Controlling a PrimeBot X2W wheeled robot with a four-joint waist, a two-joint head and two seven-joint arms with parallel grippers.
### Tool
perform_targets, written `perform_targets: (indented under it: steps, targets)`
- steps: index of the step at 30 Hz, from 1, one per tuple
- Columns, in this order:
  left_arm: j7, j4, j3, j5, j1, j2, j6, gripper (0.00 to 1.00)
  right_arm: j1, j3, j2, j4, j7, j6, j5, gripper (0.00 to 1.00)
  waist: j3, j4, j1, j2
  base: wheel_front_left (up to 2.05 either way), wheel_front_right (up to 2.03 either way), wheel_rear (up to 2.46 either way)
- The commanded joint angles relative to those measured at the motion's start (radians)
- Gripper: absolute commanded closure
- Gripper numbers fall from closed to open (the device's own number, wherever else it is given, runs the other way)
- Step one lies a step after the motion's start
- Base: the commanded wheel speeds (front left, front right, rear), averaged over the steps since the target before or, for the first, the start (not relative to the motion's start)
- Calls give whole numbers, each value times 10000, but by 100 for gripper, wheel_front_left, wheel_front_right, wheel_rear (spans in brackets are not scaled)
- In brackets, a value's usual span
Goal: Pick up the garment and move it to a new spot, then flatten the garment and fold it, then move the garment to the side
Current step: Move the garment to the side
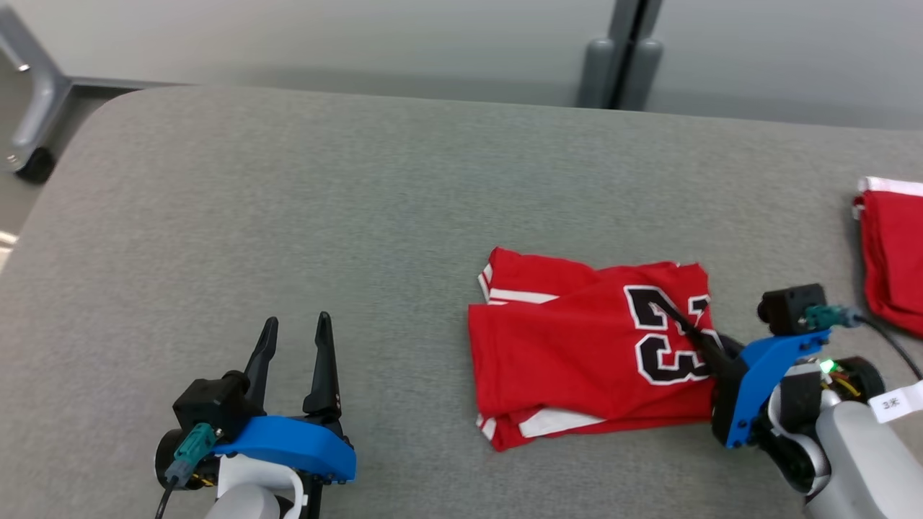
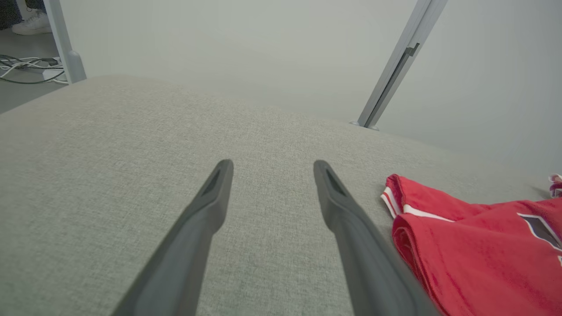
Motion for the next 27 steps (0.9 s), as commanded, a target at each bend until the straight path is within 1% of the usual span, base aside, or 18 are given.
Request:
perform_targets:
  steps: [1,4,12,14,16,20,22,27]
  targets:
    - [32,-50,4,70,-12,61,43,0,-197,-108,-178,-16,-135,2,-49,100,-126,-300,0,1,0,0,0]
    - [84,-159,-68,103,-47,89,60,0,-349,-255,-318,-141,-265,2,-64,100,-115,-867,0,1,0,0,0]
    - [312,-461,-192,240,-363,175,155,0,-717,-658,-758,-828,-111,2,-183,100,219,-2640,0,1,0,0,0]
    - [352,-500,-197,287,-433,213,189,0,-761,-688,-763,-961,-118,2,-346,100,344,-3082,0,1,0,0,0]
    - [406,-549,-214,316,-555,233,208,0,-832,-667,-629,-1044,-100,2,-380,100,483,-3465,0,1,0,0,0]
    - [521,-604,-276,411,-803,310,212,0,-974,-707,-428,-1160,-158,2,-421,100,708,-3978,0,1,0,0,0]
    - [574,-621,-308,458,-892,346,214,0,-1028,-662,-326,-1153,-186,2,-439,100,773,-4118,0,1,0,0,0]
    - [618,-606,-412,463,-1021,346,195,0,-1167,-761,-182,-1096,-309,2,-484,100,822,-4089,0,1,0,0,0]
